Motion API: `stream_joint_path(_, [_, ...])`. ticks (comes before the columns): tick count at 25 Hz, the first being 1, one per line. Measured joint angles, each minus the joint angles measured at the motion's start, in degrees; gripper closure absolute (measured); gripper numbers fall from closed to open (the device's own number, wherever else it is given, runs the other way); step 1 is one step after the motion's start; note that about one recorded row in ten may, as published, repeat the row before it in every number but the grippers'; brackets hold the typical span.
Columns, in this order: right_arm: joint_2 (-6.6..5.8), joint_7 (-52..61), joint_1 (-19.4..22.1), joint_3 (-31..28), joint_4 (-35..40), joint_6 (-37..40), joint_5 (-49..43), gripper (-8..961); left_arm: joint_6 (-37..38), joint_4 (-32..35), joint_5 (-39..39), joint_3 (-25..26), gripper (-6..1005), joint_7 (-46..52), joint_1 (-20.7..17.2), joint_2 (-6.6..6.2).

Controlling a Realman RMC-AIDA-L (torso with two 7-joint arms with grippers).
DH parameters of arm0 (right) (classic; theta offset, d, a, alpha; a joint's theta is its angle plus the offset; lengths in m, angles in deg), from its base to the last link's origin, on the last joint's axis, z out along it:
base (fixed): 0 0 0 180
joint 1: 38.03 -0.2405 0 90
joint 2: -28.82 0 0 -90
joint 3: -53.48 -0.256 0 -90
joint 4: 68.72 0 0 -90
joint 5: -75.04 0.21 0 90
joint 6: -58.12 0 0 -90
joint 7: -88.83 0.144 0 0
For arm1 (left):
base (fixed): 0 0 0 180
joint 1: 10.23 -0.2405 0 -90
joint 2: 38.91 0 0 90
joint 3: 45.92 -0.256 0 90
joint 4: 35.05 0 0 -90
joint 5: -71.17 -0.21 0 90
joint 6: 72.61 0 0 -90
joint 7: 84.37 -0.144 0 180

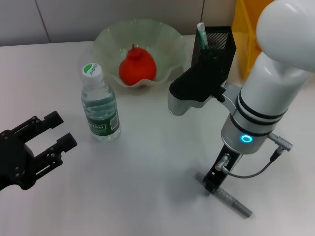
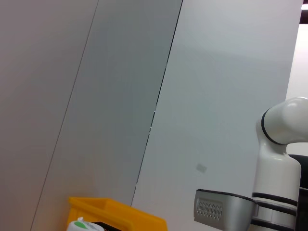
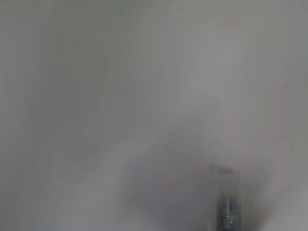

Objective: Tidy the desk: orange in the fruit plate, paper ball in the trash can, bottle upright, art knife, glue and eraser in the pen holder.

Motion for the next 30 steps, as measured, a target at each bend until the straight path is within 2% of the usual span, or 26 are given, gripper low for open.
stream_joint_path(19, [0.00,0.0,-0.1,0.6,-0.5,0.0,-0.1,787,-0.1,0.0,0.1,0.0,368,-0.1,0.0,0.00])
stream_joint_path(30, [0.00,-0.1,0.6,0.6,1.8,-0.3,0.0,807,-0.1,0.0,0.1,0.0,368,-0.1,-0.1,0.00])
